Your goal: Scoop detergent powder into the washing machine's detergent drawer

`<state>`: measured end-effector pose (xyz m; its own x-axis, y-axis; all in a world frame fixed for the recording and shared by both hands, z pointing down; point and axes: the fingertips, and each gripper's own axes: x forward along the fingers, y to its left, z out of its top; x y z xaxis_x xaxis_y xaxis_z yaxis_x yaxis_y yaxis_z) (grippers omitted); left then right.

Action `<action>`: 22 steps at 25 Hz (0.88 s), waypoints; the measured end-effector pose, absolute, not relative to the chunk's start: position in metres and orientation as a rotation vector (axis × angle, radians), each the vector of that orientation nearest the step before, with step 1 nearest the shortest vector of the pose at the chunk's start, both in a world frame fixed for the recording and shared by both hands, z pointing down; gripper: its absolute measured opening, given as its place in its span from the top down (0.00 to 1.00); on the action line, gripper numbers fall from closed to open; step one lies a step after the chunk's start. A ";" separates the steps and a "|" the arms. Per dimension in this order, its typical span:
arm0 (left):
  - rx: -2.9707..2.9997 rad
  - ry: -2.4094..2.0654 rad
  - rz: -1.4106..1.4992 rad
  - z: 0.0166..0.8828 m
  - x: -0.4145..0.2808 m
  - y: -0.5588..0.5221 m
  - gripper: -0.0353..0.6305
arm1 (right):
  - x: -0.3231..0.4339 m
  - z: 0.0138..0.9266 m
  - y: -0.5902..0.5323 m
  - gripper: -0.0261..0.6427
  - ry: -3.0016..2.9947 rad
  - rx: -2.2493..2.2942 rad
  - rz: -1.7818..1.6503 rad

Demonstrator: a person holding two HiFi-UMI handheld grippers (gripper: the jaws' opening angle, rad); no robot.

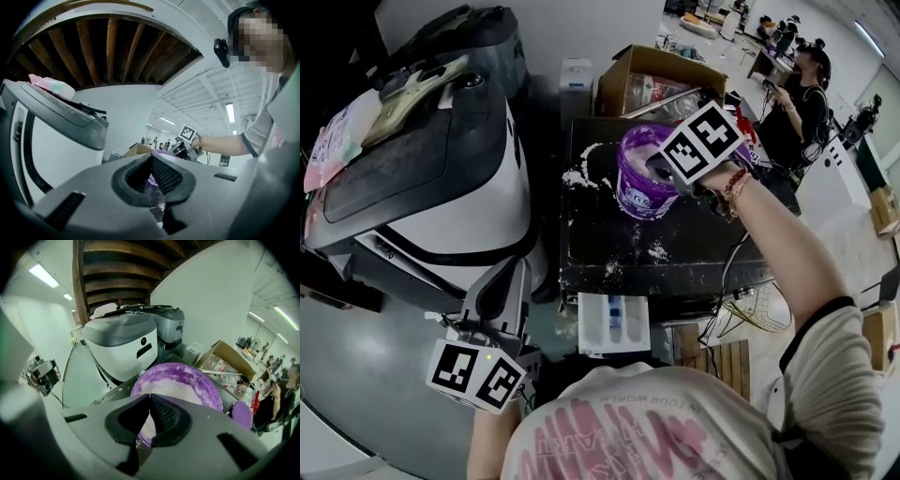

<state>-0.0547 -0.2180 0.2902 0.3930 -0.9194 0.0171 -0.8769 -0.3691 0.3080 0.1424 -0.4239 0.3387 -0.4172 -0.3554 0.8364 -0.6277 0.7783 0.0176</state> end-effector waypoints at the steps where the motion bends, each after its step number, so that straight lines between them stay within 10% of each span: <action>1: 2.389 -1.579 -0.230 0.290 -0.053 -0.218 0.94 | 0.142 0.338 -0.422 0.95 -2.058 0.737 0.388; 22: 2.422 -1.571 -0.261 0.277 -0.047 -0.211 0.94 | 0.155 0.317 -0.406 0.95 -2.305 0.899 0.875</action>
